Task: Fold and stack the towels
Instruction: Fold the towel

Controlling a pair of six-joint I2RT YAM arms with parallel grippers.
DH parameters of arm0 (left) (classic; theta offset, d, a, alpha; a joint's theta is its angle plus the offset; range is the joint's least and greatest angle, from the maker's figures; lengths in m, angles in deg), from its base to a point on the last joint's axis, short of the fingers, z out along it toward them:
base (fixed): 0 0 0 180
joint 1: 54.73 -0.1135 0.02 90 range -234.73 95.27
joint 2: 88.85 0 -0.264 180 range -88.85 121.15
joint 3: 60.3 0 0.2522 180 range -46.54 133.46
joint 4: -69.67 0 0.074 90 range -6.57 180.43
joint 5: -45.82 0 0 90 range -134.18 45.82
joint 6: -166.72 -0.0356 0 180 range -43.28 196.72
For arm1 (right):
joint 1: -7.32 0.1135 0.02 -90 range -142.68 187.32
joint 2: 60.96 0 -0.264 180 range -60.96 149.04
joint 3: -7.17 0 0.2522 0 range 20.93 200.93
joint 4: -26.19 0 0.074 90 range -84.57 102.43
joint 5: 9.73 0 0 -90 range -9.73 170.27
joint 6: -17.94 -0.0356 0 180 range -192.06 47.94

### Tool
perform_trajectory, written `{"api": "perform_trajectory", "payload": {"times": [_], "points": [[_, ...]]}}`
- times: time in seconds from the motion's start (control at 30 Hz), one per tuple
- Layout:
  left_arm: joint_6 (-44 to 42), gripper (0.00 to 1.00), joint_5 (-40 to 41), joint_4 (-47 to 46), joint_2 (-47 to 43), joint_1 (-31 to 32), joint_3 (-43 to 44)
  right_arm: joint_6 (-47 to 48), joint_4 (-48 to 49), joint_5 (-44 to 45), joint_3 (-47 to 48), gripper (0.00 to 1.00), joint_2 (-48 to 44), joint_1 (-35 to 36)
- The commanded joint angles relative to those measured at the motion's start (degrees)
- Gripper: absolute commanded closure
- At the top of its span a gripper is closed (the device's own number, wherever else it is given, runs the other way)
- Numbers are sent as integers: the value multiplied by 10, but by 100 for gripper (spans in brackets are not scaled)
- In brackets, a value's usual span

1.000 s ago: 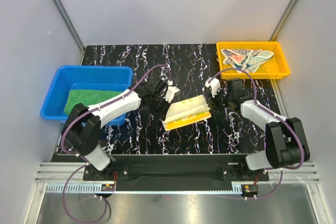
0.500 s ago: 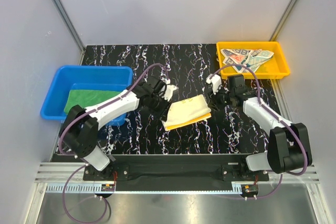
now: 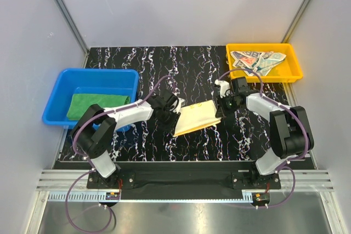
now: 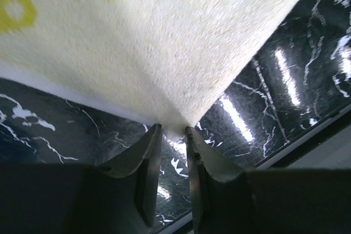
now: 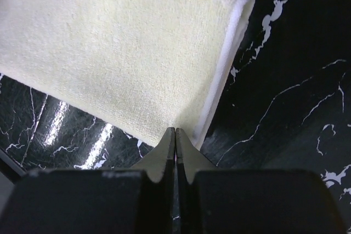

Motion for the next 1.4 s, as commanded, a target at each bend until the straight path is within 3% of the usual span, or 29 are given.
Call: {"api": "perform_trajectory", "payload": {"times": [0.0,0.17,0.3,0.53,0.7,0.8,1.1,1.2,1.37], "points": [[30,71,45,-18,-13,5,-8,-20,-5,29,6,95,-23,2],[58,71,55,-17,-18,5,-13,-7,-41,46,27,95,4,2],[74,60,64,8,-66,5,8,-16,-78,54,73,94,4,2],[97,56,46,3,-92,1,56,-130,-122,-7,159,94,21,7],[142,58,-16,-73,-60,0,15,-228,-64,-199,137,100,76,10],[168,58,-46,-124,-48,1,-25,-255,-17,-231,94,100,84,14],[194,58,-33,-166,-66,1,-99,-225,-36,-178,60,100,149,4],[199,58,-32,-147,-96,1,-86,-223,-52,-176,71,100,134,4],[206,49,8,-96,-160,-7,-58,-238,-72,-201,85,100,80,4]]}}
